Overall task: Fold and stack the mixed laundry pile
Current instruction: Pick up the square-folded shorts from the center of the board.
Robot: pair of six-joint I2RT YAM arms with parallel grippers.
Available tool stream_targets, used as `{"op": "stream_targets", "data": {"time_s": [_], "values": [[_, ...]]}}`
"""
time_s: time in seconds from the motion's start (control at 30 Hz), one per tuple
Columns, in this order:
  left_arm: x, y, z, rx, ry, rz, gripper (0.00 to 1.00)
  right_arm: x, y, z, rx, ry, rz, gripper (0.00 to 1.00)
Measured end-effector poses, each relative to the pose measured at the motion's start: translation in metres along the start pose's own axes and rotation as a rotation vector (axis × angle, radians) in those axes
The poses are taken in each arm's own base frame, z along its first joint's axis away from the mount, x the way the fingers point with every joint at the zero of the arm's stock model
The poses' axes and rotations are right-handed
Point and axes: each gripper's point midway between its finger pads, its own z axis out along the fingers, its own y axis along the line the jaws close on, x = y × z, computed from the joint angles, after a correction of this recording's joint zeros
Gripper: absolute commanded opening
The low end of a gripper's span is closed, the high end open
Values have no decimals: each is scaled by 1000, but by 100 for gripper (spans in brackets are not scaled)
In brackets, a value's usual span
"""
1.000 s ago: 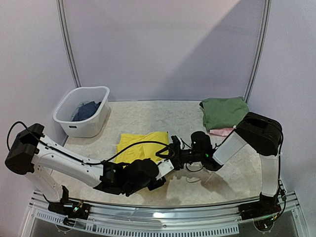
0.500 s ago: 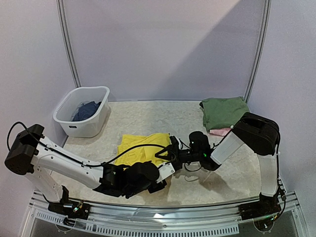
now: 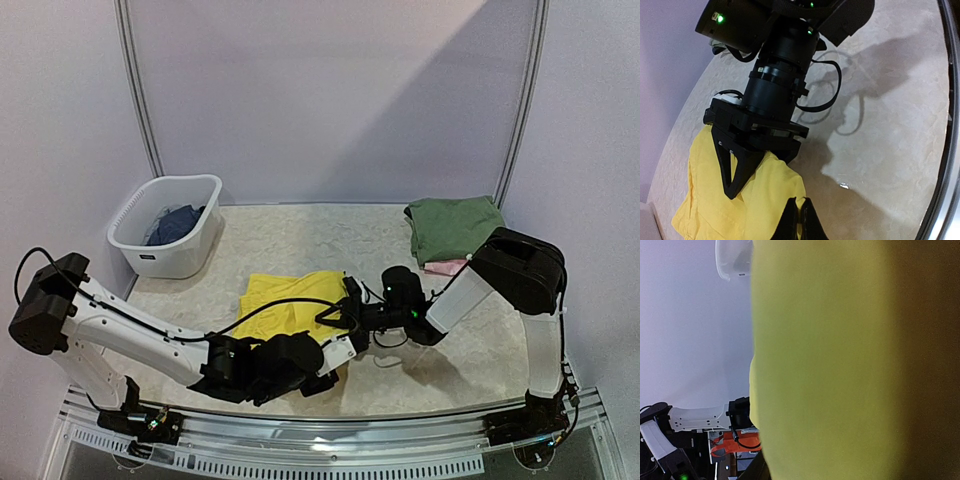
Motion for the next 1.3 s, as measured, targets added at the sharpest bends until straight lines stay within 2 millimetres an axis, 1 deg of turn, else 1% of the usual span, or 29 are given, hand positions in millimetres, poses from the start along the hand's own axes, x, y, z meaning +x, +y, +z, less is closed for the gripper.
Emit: {"op": "stream_targets", "data": {"time_s": [0.03,0.07,0.17,0.2,0.23,0.3,0.37,0.47,0.5,0.57,0.63,0.8,0.9,1.0,1.13,1.23,1.3], "values": [[0,-1,0,5,0,1,5,0,0,0,0,2,0,32],[0,-2,0,11,0,2,11,1,0,0,0,3,0,31],[0,-9,-1,42,0,1,36,1,0,0,1,6,2,30],[0,-14,-2,62,-3,2,42,1,-1,0,3,6,3,30],[0,-16,-3,74,-3,5,47,1,-1,0,3,7,3,29],[0,-24,-5,107,-6,3,52,2,-1,0,4,9,3,29],[-1,-31,-7,136,-9,6,56,2,-1,0,3,9,2,28],[0,-39,-10,171,-11,7,61,2,-1,0,4,9,0,23],[1,-41,-11,180,-11,4,69,2,-1,0,4,10,-2,21],[3,-43,-14,196,-10,-6,82,2,-3,0,7,12,-6,19],[6,-44,-18,215,-11,-22,99,3,-6,1,15,16,-7,18],[5,-42,-32,248,-35,-59,100,4,-11,2,38,24,-8,14],[1,-36,-43,257,-60,-93,100,2,-12,4,52,29,-15,12],[-3,-27,-54,255,-83,-133,100,1,-14,7,75,37,-25,12],[-7,-12,-67,231,-88,-189,100,-1,-22,10,137,56,-48,11],[-7,6,-81,189,-80,-243,100,-5,-27,11,200,66,-74,9],[-5,21,-91,154,-74,-281,100,-9,-27,10,232,73,-100,4]]}}
